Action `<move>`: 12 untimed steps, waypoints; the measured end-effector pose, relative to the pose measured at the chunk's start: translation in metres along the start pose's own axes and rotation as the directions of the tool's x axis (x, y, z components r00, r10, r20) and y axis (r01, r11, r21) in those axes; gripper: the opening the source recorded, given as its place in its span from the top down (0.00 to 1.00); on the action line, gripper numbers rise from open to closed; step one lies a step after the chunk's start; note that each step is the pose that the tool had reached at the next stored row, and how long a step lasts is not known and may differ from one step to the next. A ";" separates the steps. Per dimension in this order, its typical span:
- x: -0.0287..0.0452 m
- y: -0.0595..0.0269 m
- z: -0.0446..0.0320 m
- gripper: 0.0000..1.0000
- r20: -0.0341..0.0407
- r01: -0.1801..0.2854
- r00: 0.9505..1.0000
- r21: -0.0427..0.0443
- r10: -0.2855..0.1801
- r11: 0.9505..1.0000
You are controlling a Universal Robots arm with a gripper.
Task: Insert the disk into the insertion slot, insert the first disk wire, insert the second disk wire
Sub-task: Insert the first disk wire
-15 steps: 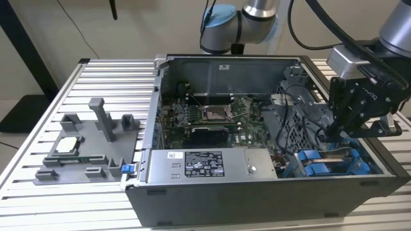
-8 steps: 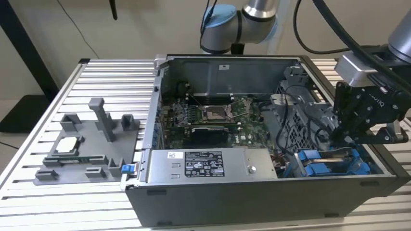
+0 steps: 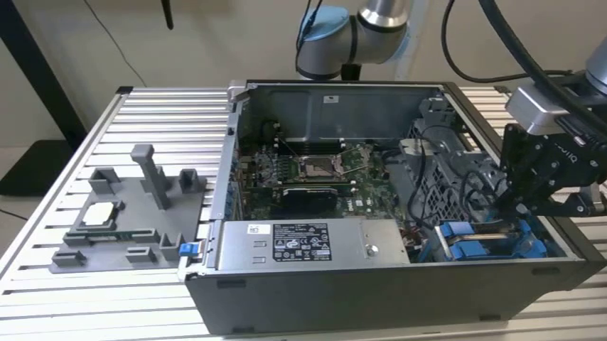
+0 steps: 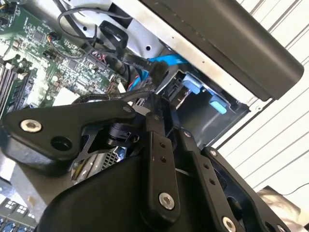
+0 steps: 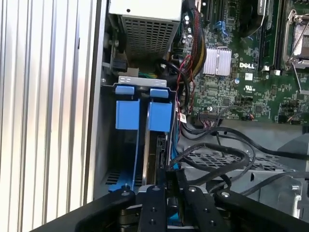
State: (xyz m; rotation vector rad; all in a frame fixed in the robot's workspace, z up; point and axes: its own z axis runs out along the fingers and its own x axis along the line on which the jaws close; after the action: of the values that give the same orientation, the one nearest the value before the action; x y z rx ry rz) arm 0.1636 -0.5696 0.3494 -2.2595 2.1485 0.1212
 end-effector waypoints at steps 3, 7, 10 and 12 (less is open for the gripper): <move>0.0049 -0.0016 0.0008 1.00 0.006 0.000 1.000 -0.001 0.000 1.000; 0.0061 -0.0018 0.0027 1.00 0.011 0.000 1.000 0.000 0.000 1.000; 0.0063 -0.0019 0.0037 1.00 0.012 -0.009 1.000 0.001 0.009 1.000; 0.0063 -0.0019 0.0044 1.00 0.013 -0.027 1.000 0.002 0.027 1.000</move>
State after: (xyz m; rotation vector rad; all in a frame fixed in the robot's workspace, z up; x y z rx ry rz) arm 0.1656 -0.5755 0.3444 -2.2227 2.1726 0.1338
